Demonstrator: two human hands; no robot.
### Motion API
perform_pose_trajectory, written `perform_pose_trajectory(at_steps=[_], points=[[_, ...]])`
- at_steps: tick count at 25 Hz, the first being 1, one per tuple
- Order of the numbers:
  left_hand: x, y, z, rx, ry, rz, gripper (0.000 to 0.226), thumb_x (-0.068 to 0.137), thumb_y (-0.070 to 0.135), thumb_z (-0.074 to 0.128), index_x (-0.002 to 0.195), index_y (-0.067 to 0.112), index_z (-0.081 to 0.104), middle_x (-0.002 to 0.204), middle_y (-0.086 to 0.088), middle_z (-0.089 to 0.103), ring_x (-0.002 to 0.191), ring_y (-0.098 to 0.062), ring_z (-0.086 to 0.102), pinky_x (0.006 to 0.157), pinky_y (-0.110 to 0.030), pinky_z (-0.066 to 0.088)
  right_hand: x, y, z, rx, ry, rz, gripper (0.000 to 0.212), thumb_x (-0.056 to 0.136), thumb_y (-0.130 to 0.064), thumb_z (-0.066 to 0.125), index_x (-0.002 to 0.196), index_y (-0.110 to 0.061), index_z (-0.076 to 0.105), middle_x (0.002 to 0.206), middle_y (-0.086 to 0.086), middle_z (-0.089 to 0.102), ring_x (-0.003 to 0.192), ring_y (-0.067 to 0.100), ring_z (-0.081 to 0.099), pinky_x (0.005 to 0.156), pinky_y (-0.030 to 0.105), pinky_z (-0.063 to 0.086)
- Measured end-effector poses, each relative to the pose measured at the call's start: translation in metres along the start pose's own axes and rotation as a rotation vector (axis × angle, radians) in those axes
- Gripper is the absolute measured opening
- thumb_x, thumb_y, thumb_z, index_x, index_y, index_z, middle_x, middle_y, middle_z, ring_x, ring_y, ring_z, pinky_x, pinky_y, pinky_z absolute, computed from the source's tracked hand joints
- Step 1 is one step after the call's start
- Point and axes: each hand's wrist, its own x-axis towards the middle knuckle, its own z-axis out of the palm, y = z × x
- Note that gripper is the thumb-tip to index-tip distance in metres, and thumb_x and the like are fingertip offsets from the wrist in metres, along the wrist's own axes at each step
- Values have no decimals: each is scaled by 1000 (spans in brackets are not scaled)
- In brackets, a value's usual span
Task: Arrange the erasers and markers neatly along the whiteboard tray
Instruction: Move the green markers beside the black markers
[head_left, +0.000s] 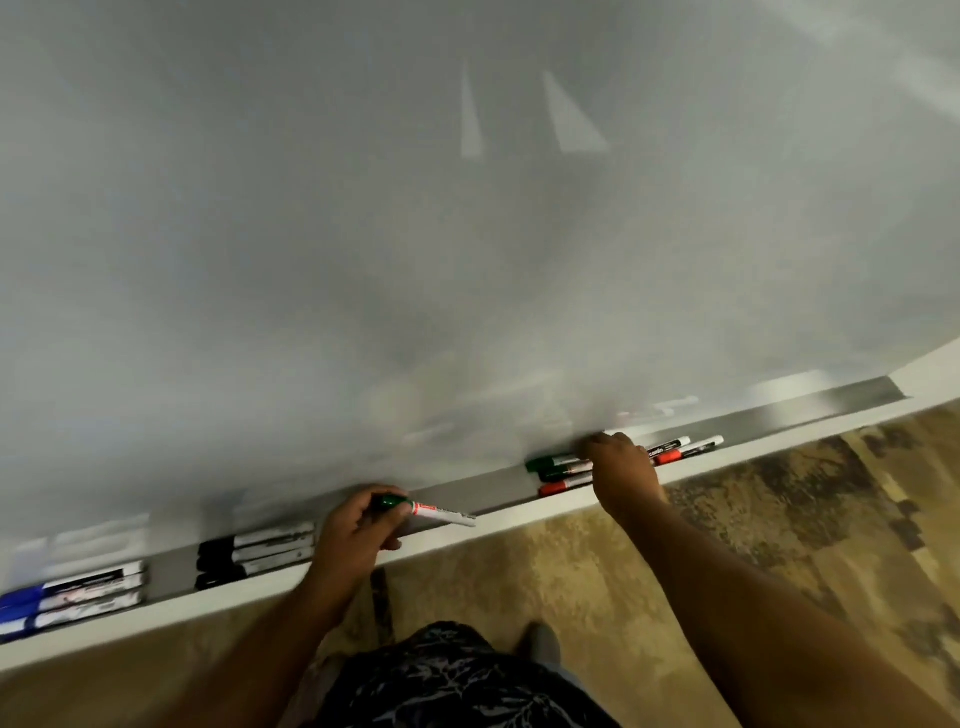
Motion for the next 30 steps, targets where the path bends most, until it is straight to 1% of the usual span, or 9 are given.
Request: perform_pose_trajectory(at_steps=[3, 5, 7, 10, 12, 14, 19, 26, 30], points=[[-6, -2, 22, -214, 33, -81, 10, 97, 10, 67, 104, 12, 74, 105, -12, 80, 94, -27, 77, 67, -35, 63, 8, 16, 7, -59, 9, -113, 45, 92, -8, 50, 127, -31, 66, 132, -6, 66, 118, 27, 58, 89, 37, 47], [-10, -6, 36, -292, 50, -108, 10, 99, 13, 65, 101, 12, 74, 109, -14, 79, 93, -27, 76, 65, -33, 62, 10, 27, 12, -50, 24, -175, 41, 92, -8, 52, 125, -28, 68, 126, -3, 70, 113, 29, 61, 86, 39, 48], [-12, -10, 45, -328, 76, -125, 12, 100, 15, 63, 99, 12, 75, 110, -18, 78, 91, -26, 76, 66, -33, 62, 13, 35, 13, -57, 26, -249, 31, 93, -13, 55, 118, -25, 70, 122, 0, 71, 111, 31, 63, 84, 39, 48], [-15, -16, 51, -361, 109, -134, 13, 101, 16, 62, 103, 9, 74, 109, -20, 78, 89, -27, 77, 71, -33, 63, 18, 45, 15, -38, 33, -353, 20, 97, -26, 57, 111, -25, 72, 117, 1, 71, 114, 31, 63, 84, 40, 48], [-16, -18, 52, -372, 132, -132, 13, 100, 13, 63, 102, 10, 75, 107, -21, 78, 90, -30, 78, 73, -33, 63, 19, 49, 20, -34, 15, -395, 27, 103, -39, 50, 118, -28, 70, 125, -4, 67, 123, 25, 57, 89, 39, 47], [-16, -19, 51, -396, 163, -139, 13, 100, 10, 62, 100, 9, 75, 106, -22, 77, 90, -31, 78, 73, -33, 63, 20, 52, 24, -11, -3, -403, 34, 105, -46, 45, 125, -31, 68, 132, -7, 63, 130, 21, 52, 95, 38, 45], [-15, -19, 44, -382, 178, -143, 16, 101, 9, 61, 112, 2, 70, 110, -23, 76, 95, -31, 77, 76, -34, 64, 20, 54, 29, 19, -2, -399, 33, 106, -42, 45, 128, -32, 67, 137, -7, 60, 134, 19, 47, 102, 38, 43], [-10, -17, 36, -367, 188, -162, 17, 101, 9, 61, 115, 1, 67, 112, -21, 76, 99, -32, 76, 78, -34, 64, 15, 47, 34, 91, 36, -334, 25, 105, -32, 50, 122, -25, 67, 132, -3, 59, 121, 23, 55, 94, 40, 44], [-5, -19, 27, -372, 193, -179, 17, 101, 9, 61, 115, 1, 67, 112, -21, 76, 97, -31, 77, 77, -34, 64, 9, 44, 39, 90, 54, -291, 25, 105, -32, 48, 126, -28, 60, 136, -5, 54, 121, 20, 53, 98, 39, 42]])
